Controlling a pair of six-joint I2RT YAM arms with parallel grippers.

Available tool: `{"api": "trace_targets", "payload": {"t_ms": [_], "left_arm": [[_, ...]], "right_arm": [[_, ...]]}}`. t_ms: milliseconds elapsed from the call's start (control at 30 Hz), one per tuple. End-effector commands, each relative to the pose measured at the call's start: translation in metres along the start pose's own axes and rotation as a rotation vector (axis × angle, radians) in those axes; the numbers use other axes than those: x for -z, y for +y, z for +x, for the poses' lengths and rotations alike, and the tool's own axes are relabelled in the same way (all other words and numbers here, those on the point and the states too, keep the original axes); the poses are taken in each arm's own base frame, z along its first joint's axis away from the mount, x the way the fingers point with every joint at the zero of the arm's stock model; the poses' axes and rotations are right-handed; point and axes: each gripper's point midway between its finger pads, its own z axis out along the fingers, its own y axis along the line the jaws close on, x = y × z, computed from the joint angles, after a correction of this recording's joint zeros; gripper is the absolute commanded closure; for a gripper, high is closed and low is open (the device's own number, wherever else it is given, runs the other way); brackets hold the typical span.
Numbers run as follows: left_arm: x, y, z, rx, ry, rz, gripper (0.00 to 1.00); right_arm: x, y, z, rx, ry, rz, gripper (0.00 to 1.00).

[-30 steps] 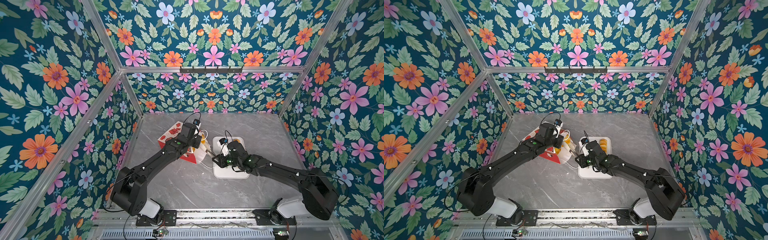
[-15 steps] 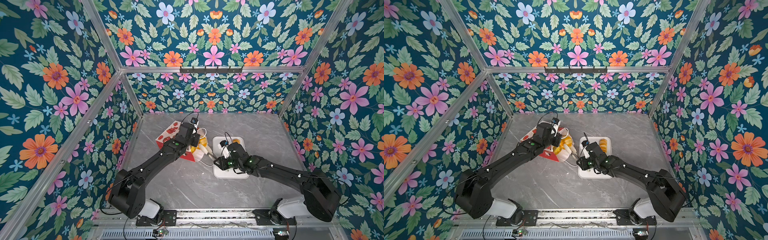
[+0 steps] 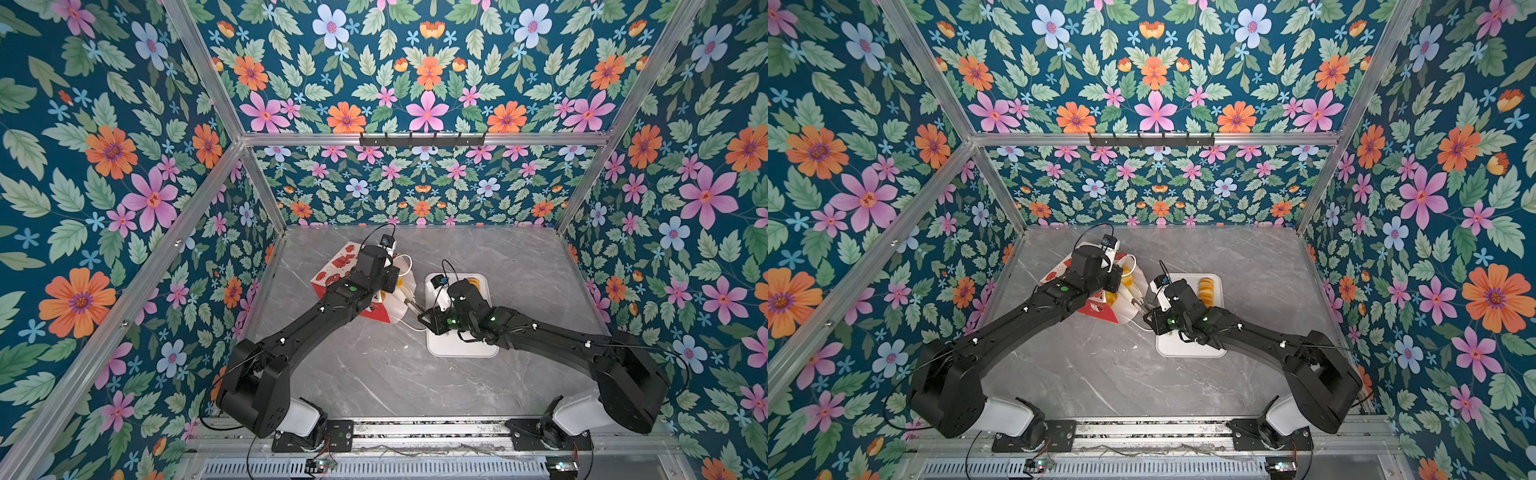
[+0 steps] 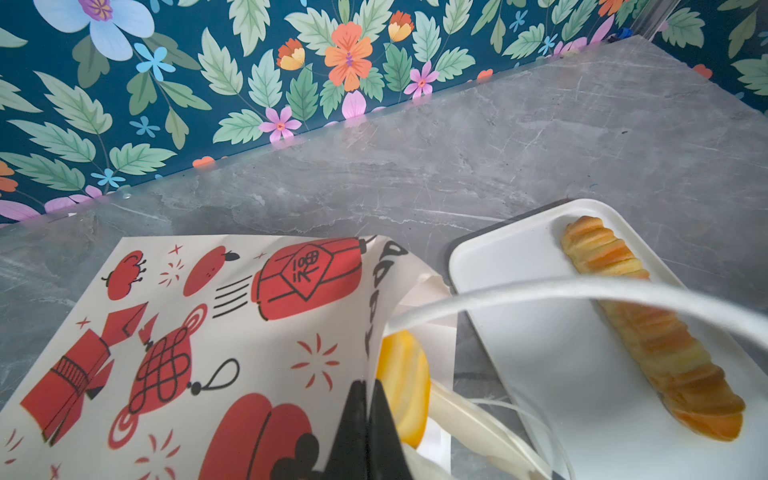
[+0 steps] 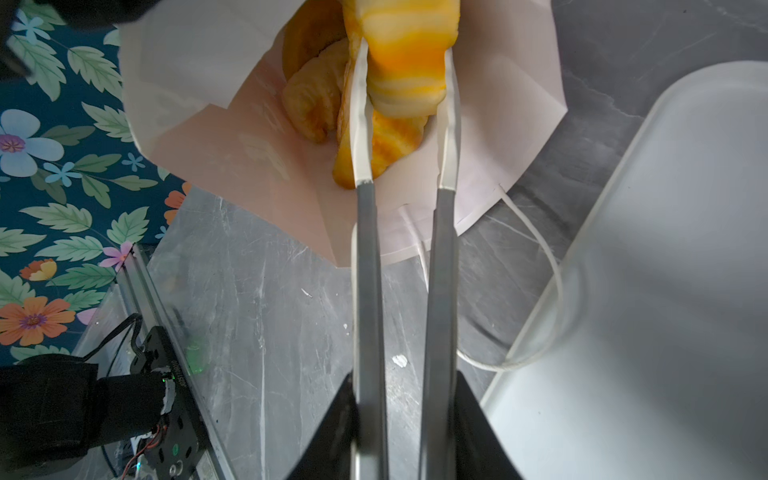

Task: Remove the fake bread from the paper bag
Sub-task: 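Pull the round bread out of the bag with the tongs over the tray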

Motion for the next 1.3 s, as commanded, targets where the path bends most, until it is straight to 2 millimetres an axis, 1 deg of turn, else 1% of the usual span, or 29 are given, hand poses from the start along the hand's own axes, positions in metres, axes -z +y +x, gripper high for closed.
{"api": "trace_targets", "payload": {"t_ms": [0, 133, 267, 400, 533, 633, 733, 867, 1033, 1133, 1267], "left_arm": [[0.003, 0.001, -0.016, 0.026, -0.062, 0.002, 1.0], [0.003, 0.004, -0.016, 0.032, -0.066, -0.003, 1.0], [0.002, 0.001, -0.015, 0.029, -0.062, 0.012, 1.0], [0.0, -0.002, -0.012, 0.027, -0.055, 0.025, 1.0], [-0.003, -0.004, -0.007, 0.025, -0.039, 0.038, 1.0], [-0.006, -0.007, -0.003, 0.025, -0.026, 0.051, 1.0], [-0.009, -0.008, 0.001, 0.028, -0.019, 0.054, 1.0], [-0.009, -0.007, 0.0, 0.028, -0.025, 0.05, 1.0], [-0.008, -0.005, -0.001, 0.028, -0.028, 0.044, 1.0], [-0.008, -0.005, -0.001, 0.028, -0.031, 0.041, 1.0], [-0.007, -0.004, -0.002, 0.026, -0.034, 0.038, 1.0]], "right_arm": [[0.008, -0.002, -0.004, 0.03, -0.034, 0.024, 0.69], [0.013, -0.012, 0.01, 0.019, -0.004, 0.062, 0.69], [0.016, -0.019, 0.02, 0.012, 0.025, 0.091, 0.68], [0.025, -0.021, 0.022, 0.009, 0.008, 0.104, 0.68], [0.036, -0.016, 0.02, 0.002, -0.023, 0.081, 0.65], [0.04, -0.015, 0.019, -0.001, -0.034, 0.075, 0.64], [0.042, -0.015, 0.021, -0.01, -0.035, 0.072, 0.64], [0.048, -0.017, 0.027, -0.021, -0.032, 0.074, 0.64], [0.071, -0.016, 0.032, -0.033, -0.066, 0.071, 0.65], [0.088, -0.023, 0.041, -0.051, -0.052, 0.097, 0.65], [0.109, -0.04, 0.055, -0.092, -0.036, 0.172, 0.65]]}}
